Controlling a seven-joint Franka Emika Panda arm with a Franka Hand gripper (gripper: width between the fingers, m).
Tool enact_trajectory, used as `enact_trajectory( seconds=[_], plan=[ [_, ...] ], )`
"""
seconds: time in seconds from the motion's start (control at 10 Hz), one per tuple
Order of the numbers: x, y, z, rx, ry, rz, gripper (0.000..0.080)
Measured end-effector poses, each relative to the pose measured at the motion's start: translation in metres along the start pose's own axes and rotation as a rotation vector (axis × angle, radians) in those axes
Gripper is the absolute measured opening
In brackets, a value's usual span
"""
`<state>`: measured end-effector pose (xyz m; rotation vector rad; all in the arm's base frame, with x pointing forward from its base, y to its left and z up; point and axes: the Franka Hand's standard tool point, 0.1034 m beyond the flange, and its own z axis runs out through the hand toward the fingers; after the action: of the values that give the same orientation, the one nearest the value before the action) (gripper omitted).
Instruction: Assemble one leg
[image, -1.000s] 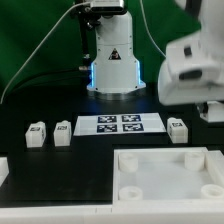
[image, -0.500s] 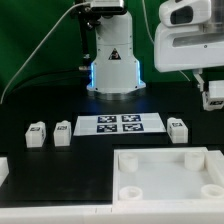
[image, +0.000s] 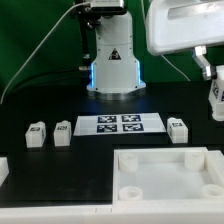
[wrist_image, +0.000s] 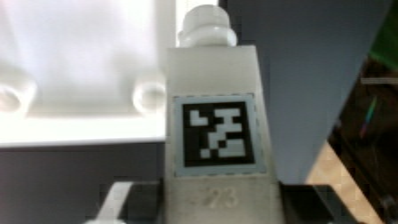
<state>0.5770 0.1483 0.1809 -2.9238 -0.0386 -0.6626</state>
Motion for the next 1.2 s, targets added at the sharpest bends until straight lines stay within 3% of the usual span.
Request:
enact_trajectory(
  seconds=[0.1,0.2,0.5,0.6,0.7,0.8,1.2],
  plan=[
    [0.008,-0.006,-0.001,0.031,0.117,0.003,0.0292],
    [-0.002,-0.01,0.0,0.055,0.208,0.011,0.0292],
    [-0.01,-0.004,0.008,0.039,0.213,-0.003,0.0292],
    [-0.024,0.008,0.029,0.01,0.191,-0.044,0.0292],
    [-0.008,0.018,0.047,-0.01,0.148,-0.089,0.0292],
    [0.026,0.024,0.043,-0.02,0.199,-0.112,0.0292],
    [0.028,0.027,0.049,-0.022,0.212,-0.108,0.0292]
  ],
)
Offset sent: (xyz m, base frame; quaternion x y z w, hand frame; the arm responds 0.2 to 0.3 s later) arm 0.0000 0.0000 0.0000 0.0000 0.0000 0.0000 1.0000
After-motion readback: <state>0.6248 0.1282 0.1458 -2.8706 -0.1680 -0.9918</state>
